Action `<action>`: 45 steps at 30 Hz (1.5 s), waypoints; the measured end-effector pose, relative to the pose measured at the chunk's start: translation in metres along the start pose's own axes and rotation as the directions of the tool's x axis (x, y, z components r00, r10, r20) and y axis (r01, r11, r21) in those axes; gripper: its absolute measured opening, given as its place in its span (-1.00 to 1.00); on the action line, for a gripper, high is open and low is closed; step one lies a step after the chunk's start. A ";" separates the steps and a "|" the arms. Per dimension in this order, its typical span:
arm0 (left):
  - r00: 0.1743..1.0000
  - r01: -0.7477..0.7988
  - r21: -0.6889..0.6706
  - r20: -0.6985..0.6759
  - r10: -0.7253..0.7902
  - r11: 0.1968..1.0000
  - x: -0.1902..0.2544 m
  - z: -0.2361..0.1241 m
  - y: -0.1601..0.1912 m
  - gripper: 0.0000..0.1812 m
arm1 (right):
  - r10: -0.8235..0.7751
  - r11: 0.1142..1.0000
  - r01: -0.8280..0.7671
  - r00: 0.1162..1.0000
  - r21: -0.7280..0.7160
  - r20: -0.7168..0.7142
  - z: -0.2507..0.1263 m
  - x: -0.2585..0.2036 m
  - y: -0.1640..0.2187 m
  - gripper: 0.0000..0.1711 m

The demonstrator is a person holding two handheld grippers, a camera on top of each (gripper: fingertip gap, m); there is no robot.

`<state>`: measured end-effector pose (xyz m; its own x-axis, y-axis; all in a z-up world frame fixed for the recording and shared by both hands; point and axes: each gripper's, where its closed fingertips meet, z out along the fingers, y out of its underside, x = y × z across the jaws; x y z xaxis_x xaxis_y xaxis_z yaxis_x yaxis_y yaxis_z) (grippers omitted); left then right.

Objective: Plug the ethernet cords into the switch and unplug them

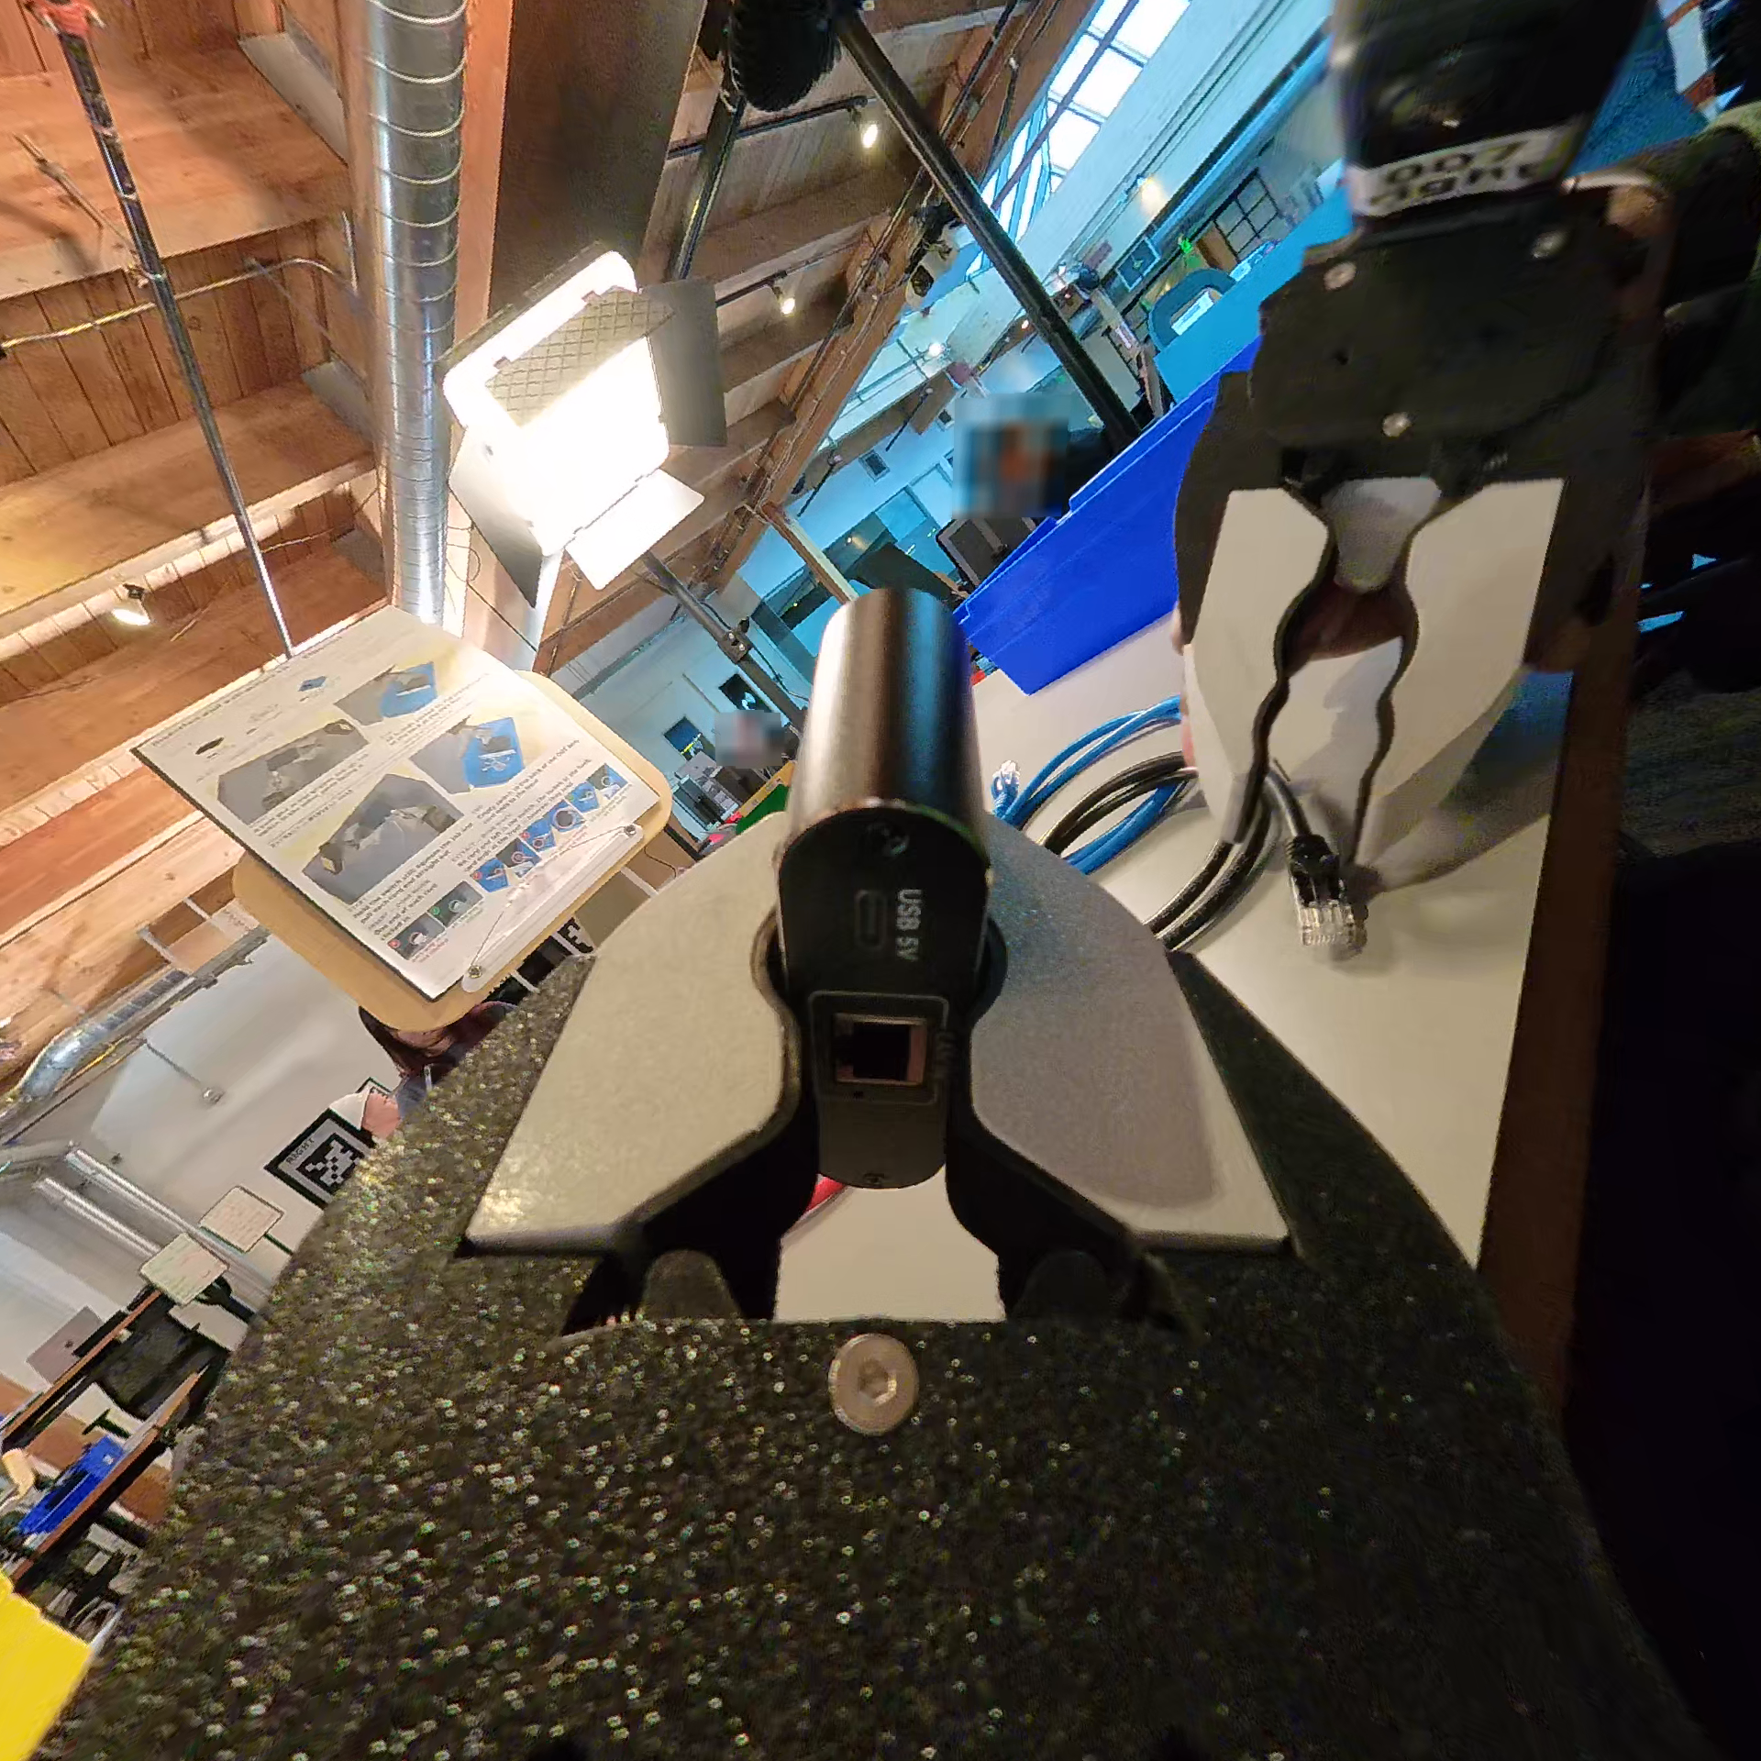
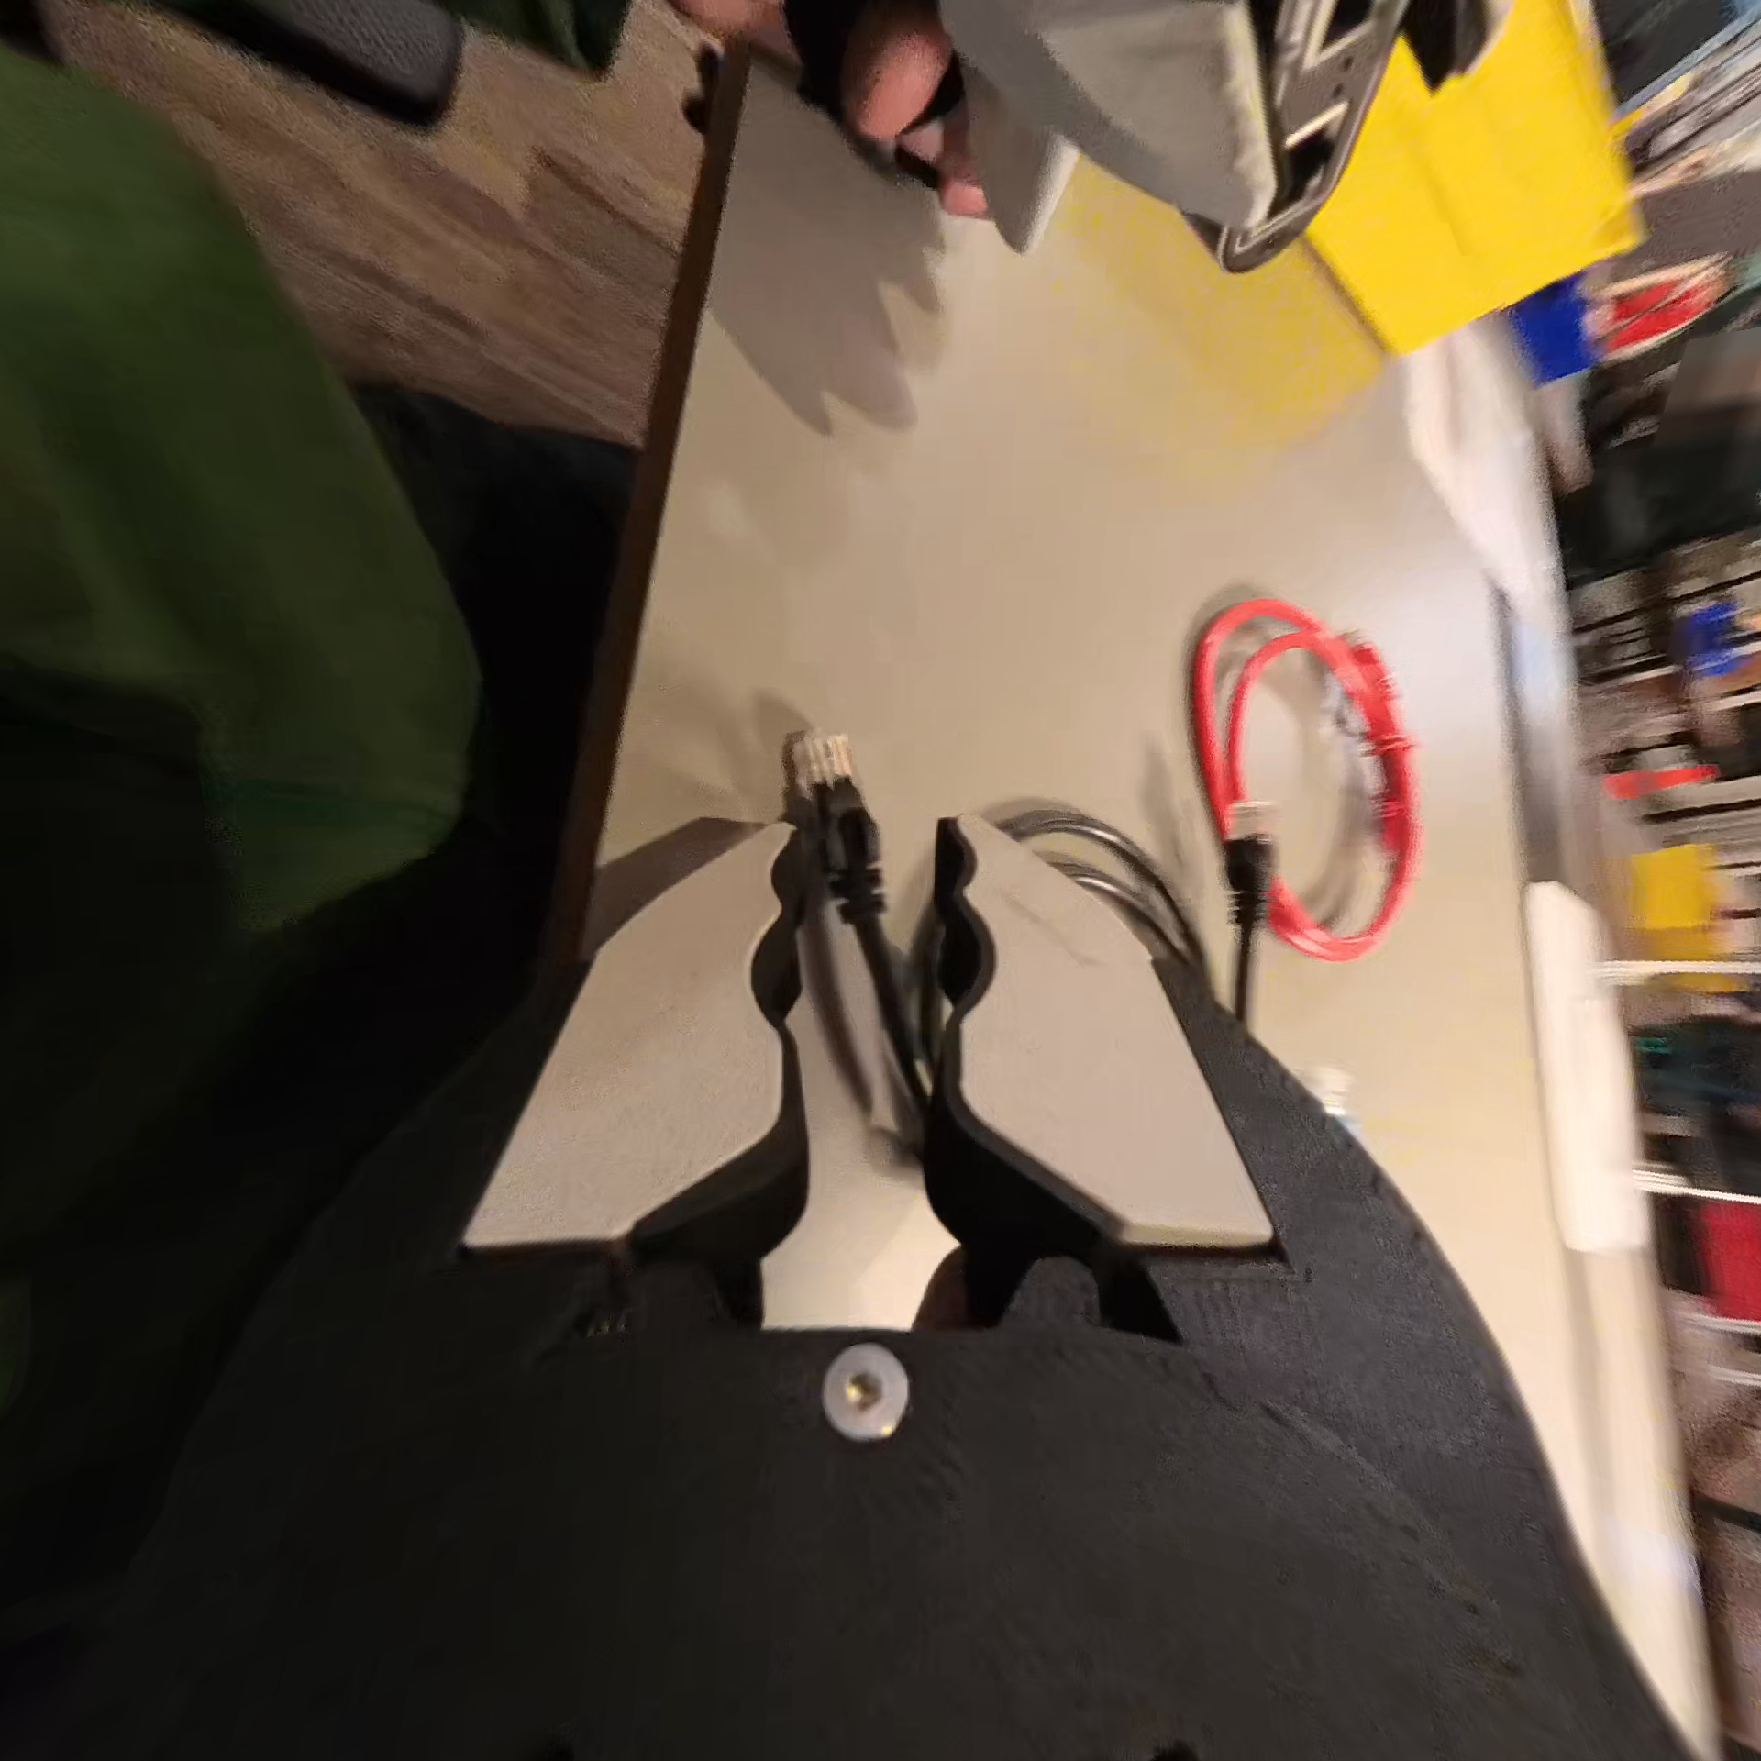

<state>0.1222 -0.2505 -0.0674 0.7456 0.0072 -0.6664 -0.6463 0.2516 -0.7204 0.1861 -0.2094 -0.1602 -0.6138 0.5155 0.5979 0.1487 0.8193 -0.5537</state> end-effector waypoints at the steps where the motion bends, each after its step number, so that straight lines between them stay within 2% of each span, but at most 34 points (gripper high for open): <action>1: 1.000 -0.001 0.001 0.000 0.001 1.000 0.000 0.000 0.000 -0.68 | -0.068 0.997 0.067 0.997 -0.035 -0.041 0.001 0.003 0.005 -0.70; 7: 1.000 -0.004 0.002 0.001 0.004 1.000 0.000 0.000 0.000 -0.68 | -0.286 0.953 0.279 0.957 -0.117 -0.044 -0.003 0.001 0.009 -0.67; 13: 1.000 -0.010 -0.007 0.004 0.010 1.000 0.000 0.000 0.001 -0.68 | -0.535 0.817 0.514 0.845 -0.263 -0.009 0.000 0.013 0.017 -0.69; 16: 1.000 -0.007 -0.009 0.006 0.008 1.000 0.000 0.001 0.001 -0.68 | -0.626 0.749 0.597 0.780 -0.287 -0.013 0.006 0.016 0.018 -0.76; 18: 1.000 -0.010 -0.009 0.005 0.010 1.000 0.000 0.001 0.001 -0.66 | -0.657 0.725 0.612 0.752 -0.316 -0.053 0.011 0.020 0.022 -0.89; 20: 1.000 -0.016 -0.010 0.000 0.016 1.000 0.001 0.001 0.001 -0.68 | -0.645 0.735 0.581 0.759 -0.349 -0.093 0.011 0.027 0.028 -0.90; 24: 0.999 -0.042 -0.024 -0.015 0.042 0.999 0.006 0.002 0.003 -0.67 | -0.550 0.798 0.489 0.830 -0.353 -0.093 -0.003 0.020 0.039 -0.93; 31: 0.997 -0.071 -0.045 -0.034 0.069 0.996 0.012 0.004 0.005 -0.69 | -0.407 0.874 0.355 0.908 -0.332 -0.103 -0.045 -0.016 0.045 -0.91; 37: 0.997 -0.073 -0.034 -0.015 0.072 0.997 0.013 0.003 0.001 -0.68 | -0.363 0.913 0.275 0.884 -0.302 -0.293 -0.060 -0.027 0.037 -0.87; 42: 0.995 -0.095 -0.029 0.009 0.095 0.995 0.015 0.002 -0.003 -0.69 | -0.258 0.964 0.192 0.846 -0.186 -0.467 -0.072 -0.035 0.027 -0.59; 45: 0.995 -0.098 -0.014 0.021 0.098 0.995 0.017 0.001 -0.008 -0.69 | -0.330 0.944 0.258 0.767 -0.206 -0.550 -0.071 -0.033 0.023 -0.50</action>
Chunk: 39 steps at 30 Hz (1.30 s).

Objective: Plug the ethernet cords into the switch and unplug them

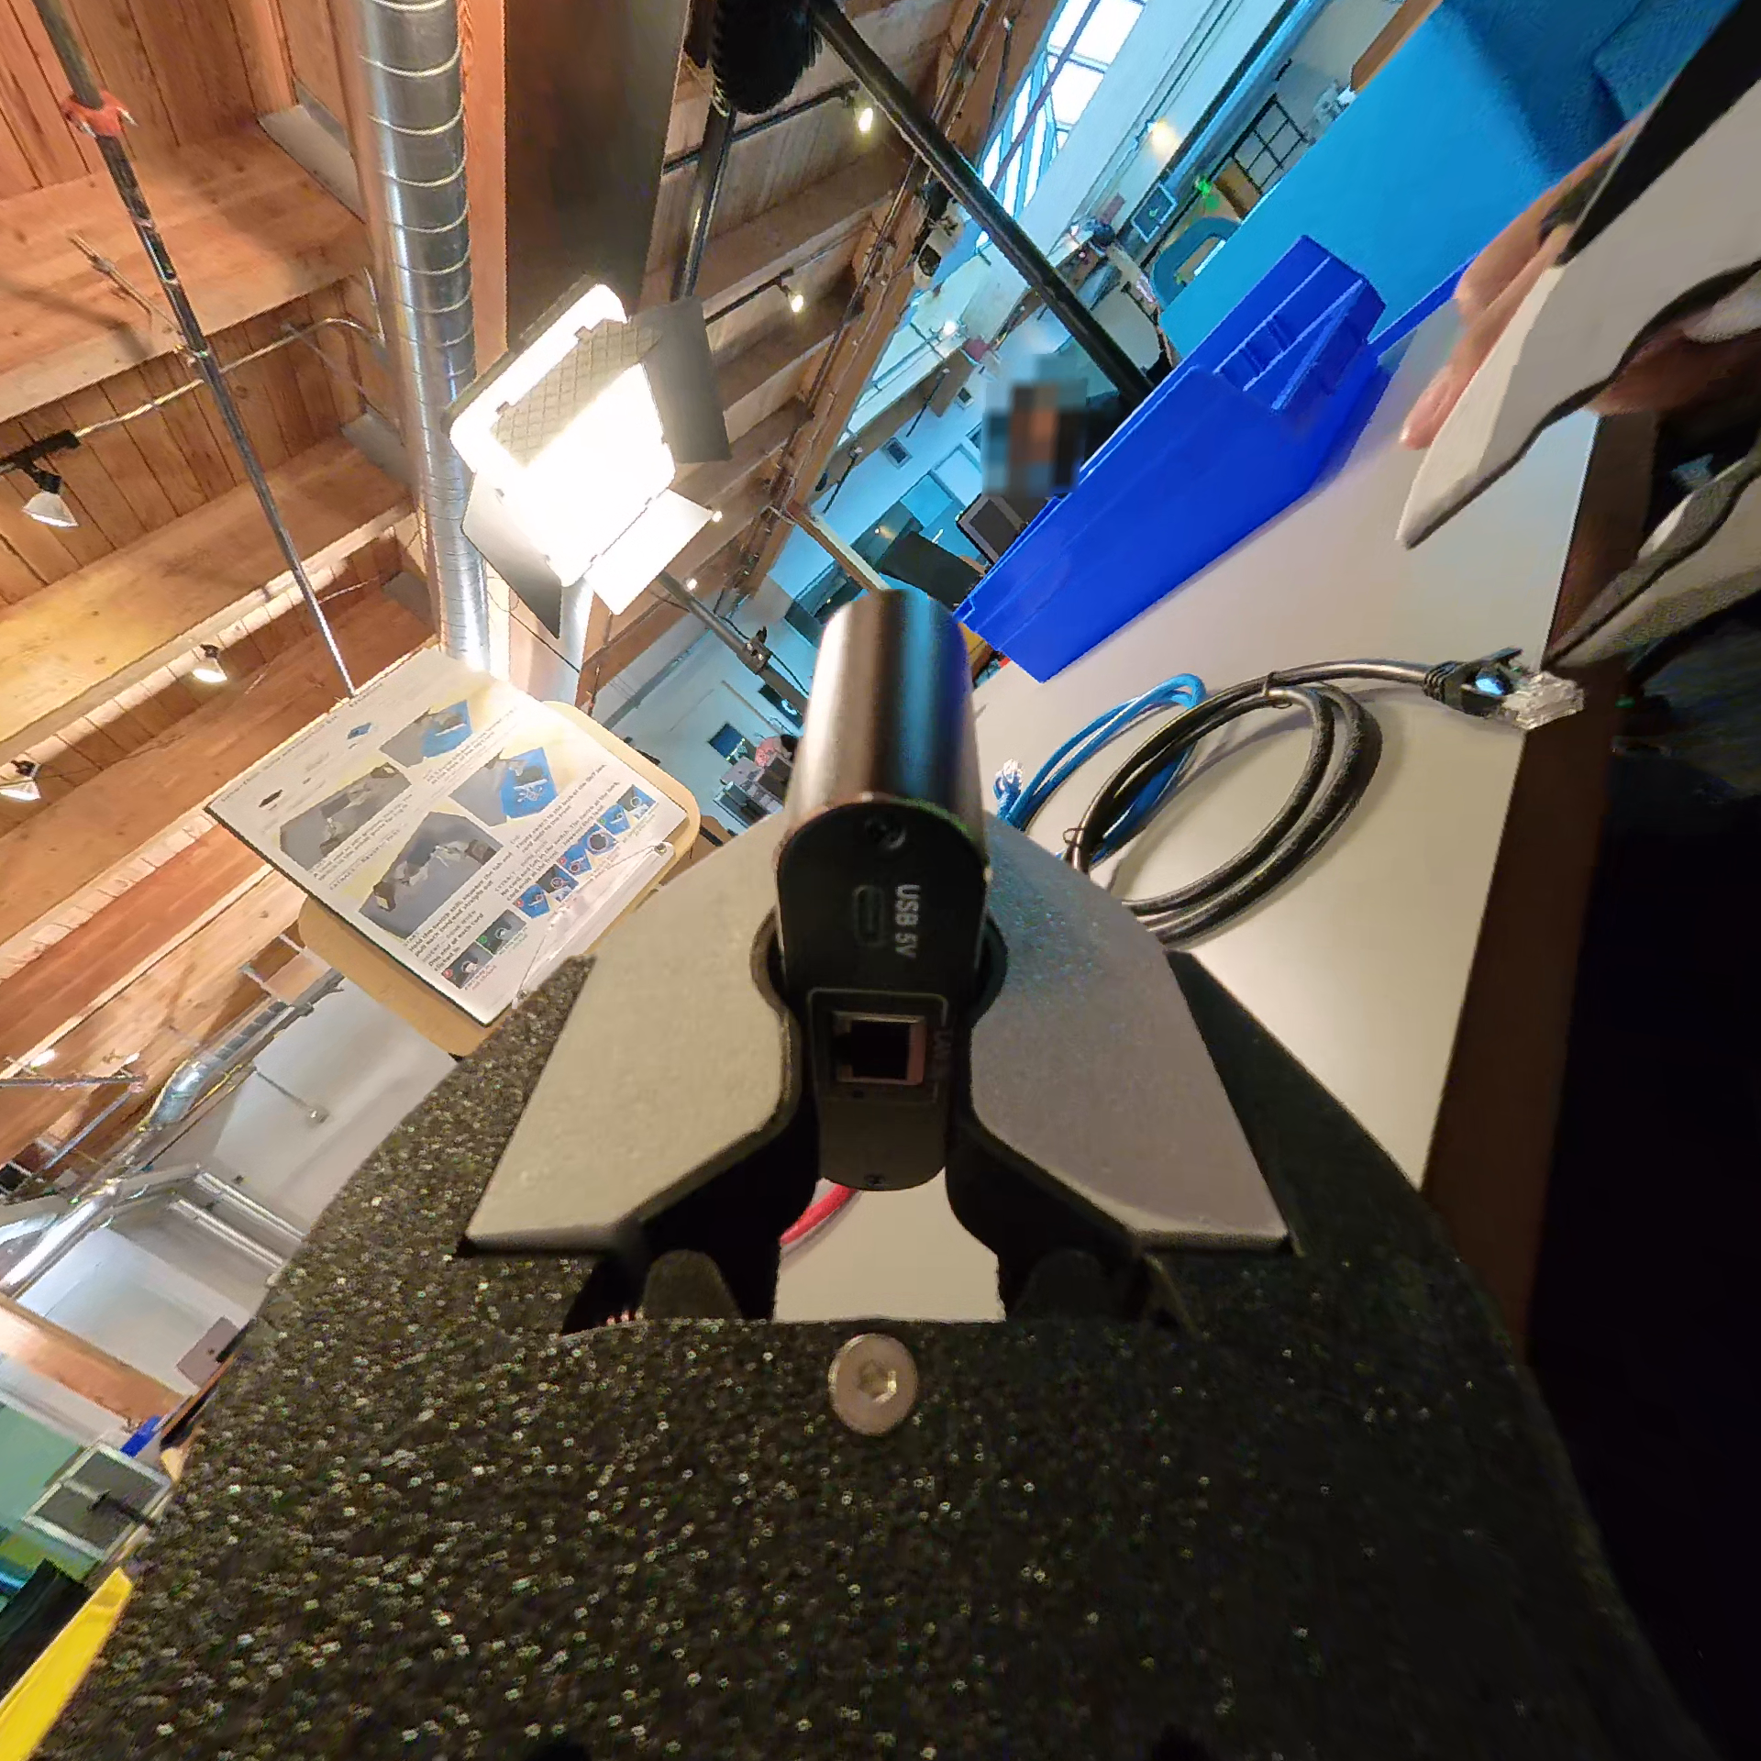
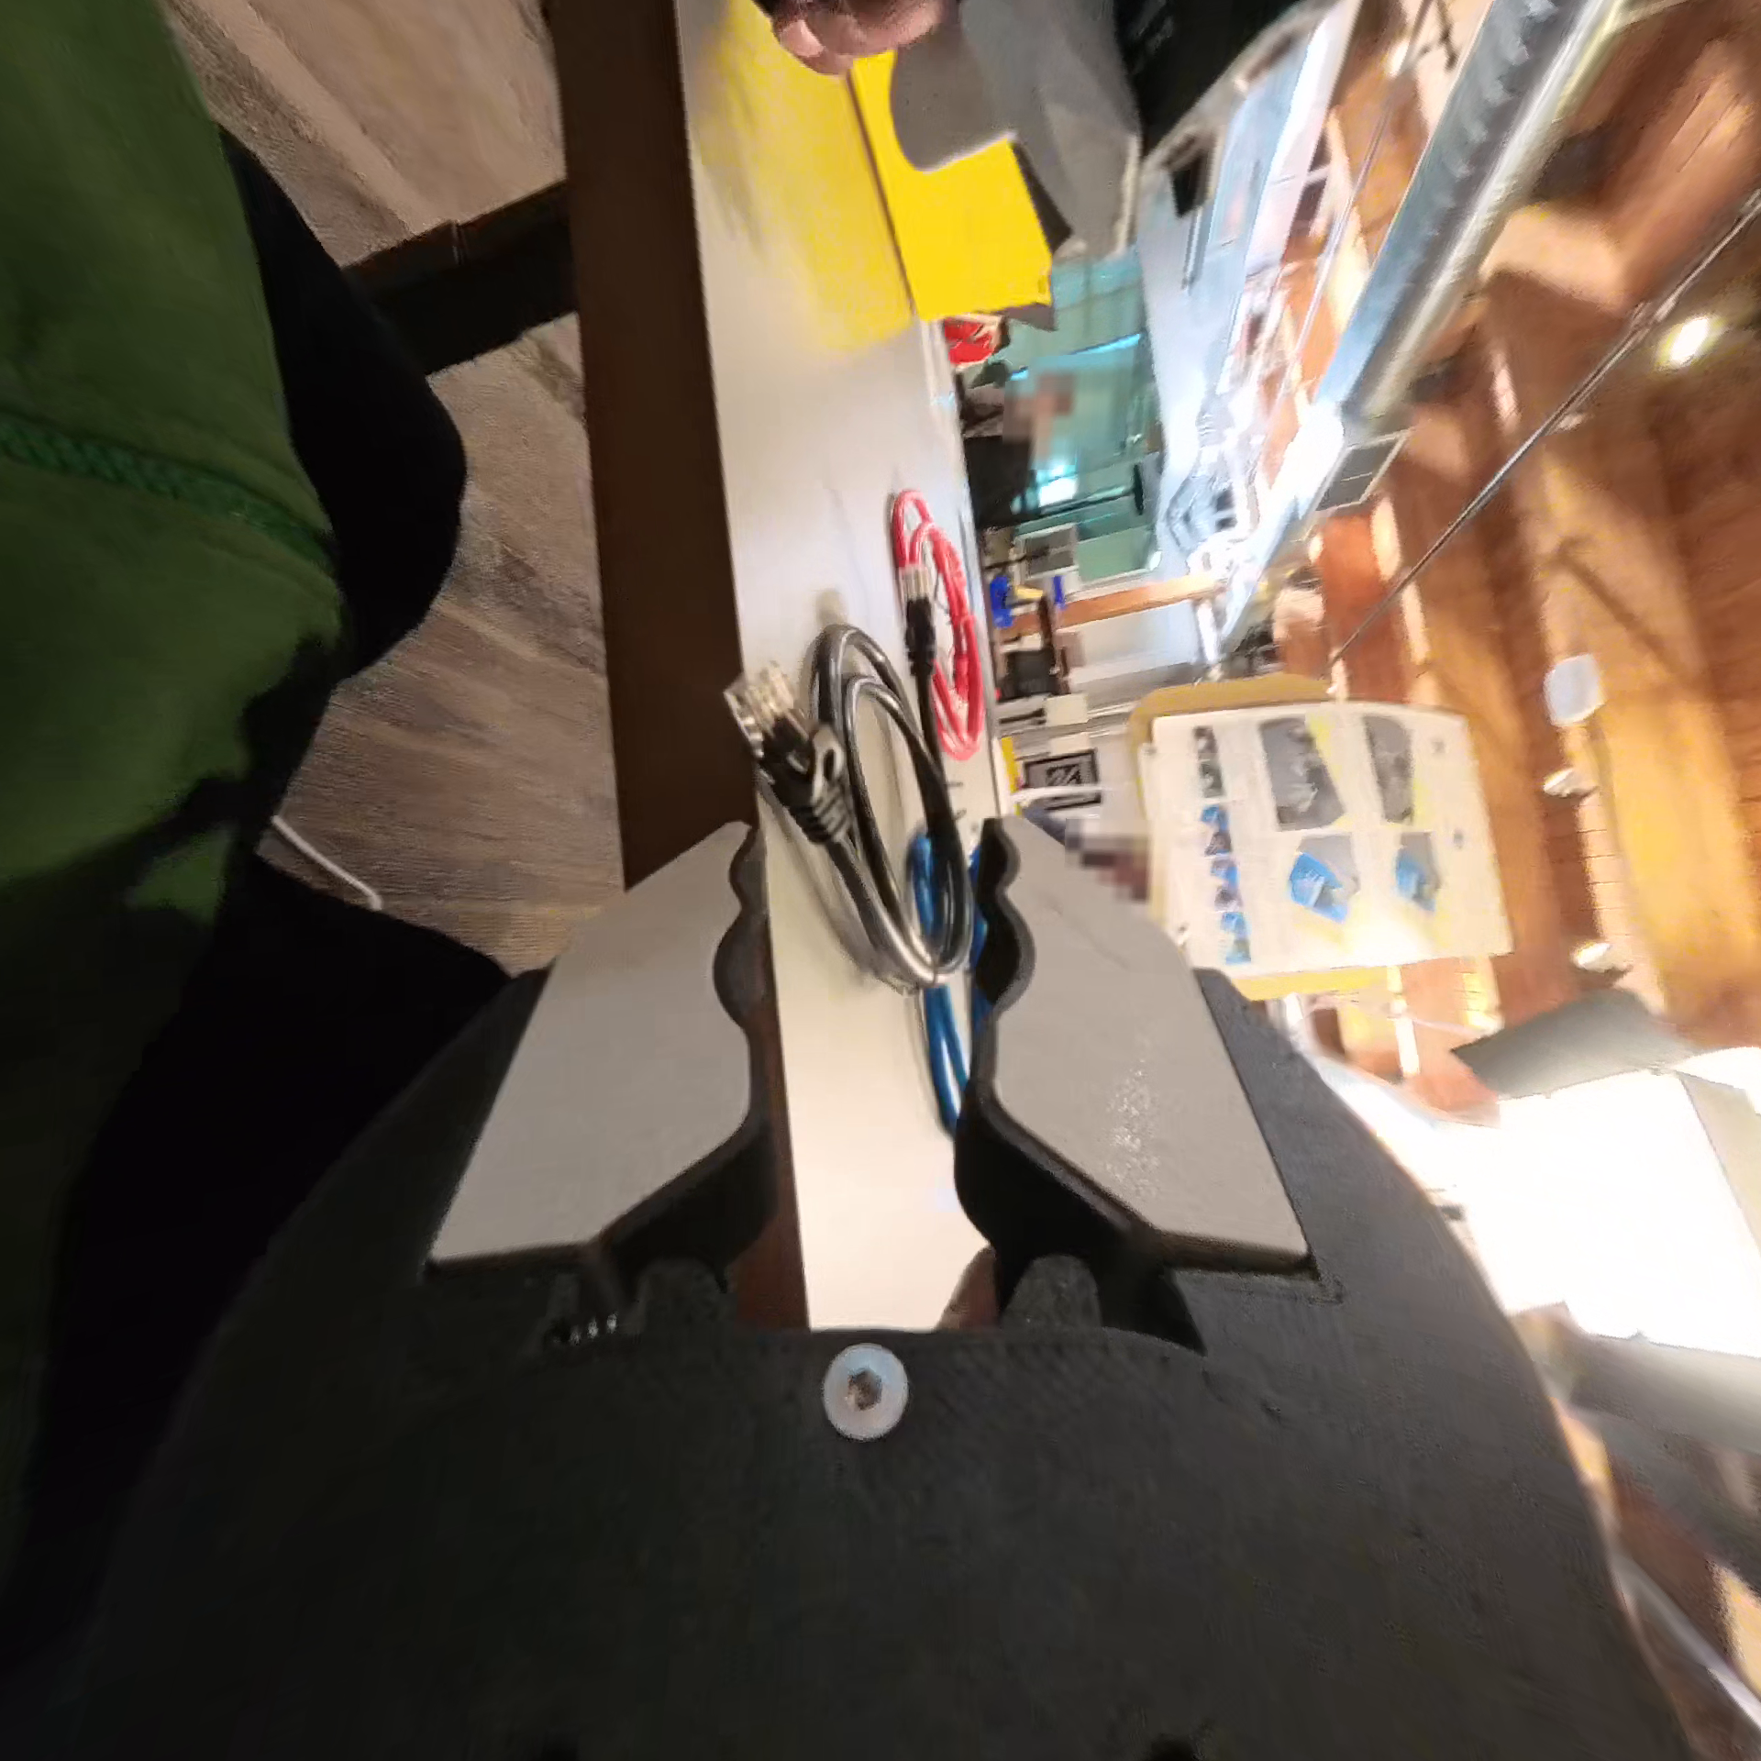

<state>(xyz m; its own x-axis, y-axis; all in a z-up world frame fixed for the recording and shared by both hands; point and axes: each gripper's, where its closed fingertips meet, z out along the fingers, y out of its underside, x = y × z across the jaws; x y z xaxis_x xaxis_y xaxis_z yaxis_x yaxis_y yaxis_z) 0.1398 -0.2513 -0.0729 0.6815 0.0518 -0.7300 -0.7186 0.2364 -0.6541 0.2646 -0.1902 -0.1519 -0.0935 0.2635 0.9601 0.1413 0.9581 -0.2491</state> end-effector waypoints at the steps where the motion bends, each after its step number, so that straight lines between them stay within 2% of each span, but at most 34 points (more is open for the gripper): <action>1: 1.000 -0.002 0.007 0.002 0.002 1.000 0.001 0.000 -0.002 -0.69 | -0.030 0.999 0.030 0.999 0.015 -0.013 0.002 -0.002 -0.003 -0.50; 6: 1.000 -0.008 0.040 0.006 0.008 0.999 0.009 -0.001 -0.013 -0.69 | -0.113 0.994 0.113 0.994 0.014 -0.008 0.012 -0.012 -0.014 -0.53; 11: 1.000 -0.023 0.057 -0.005 0.024 0.998 0.020 0.002 -0.023 -0.69 | -0.056 0.997 0.060 0.996 -0.057 0.069 0.018 -0.021 -0.015 -0.52; 15: 1.000 -0.028 0.077 -0.011 0.029 0.997 0.030 0.004 -0.034 -0.66 | -0.003 0.993 0.015 0.995 -0.116 0.103 0.020 -0.024 -0.014 -0.59; 17: 0.999 -0.027 0.088 -0.014 0.028 0.996 0.034 0.005 -0.039 -0.69 | -0.010 0.995 0.017 0.997 -0.096 0.076 0.020 -0.020 -0.021 -0.76; 23: 0.999 -0.030 0.101 -0.028 0.033 0.994 0.043 0.011 -0.046 -0.65 | 0.017 0.998 -0.012 0.996 -0.061 0.085 0.032 -0.023 -0.041 -0.77; 28: 0.999 -0.031 0.120 -0.025 0.034 0.992 0.044 0.008 -0.050 -0.66 | 0.141 0.990 -0.142 0.983 0.001 0.119 0.024 -0.015 -0.043 -0.58; 32: 0.999 -0.045 0.126 -0.024 0.048 0.991 0.047 0.006 -0.053 -0.69 | 0.116 0.992 -0.104 0.977 -0.073 0.177 0.026 -0.024 -0.025 -0.49; 37: 0.987 -0.148 0.072 -0.060 0.152 0.986 0.064 0.002 -0.050 -0.66 | 0.060 0.996 -0.048 0.985 -0.079 0.161 0.036 -0.032 -0.031 -0.64; 39: 0.981 -0.182 0.050 -0.062 0.185 0.982 0.068 -0.002 -0.047 -0.69 | 0.073 0.996 -0.064 0.987 -0.063 0.145 0.035 -0.029 -0.036 -0.78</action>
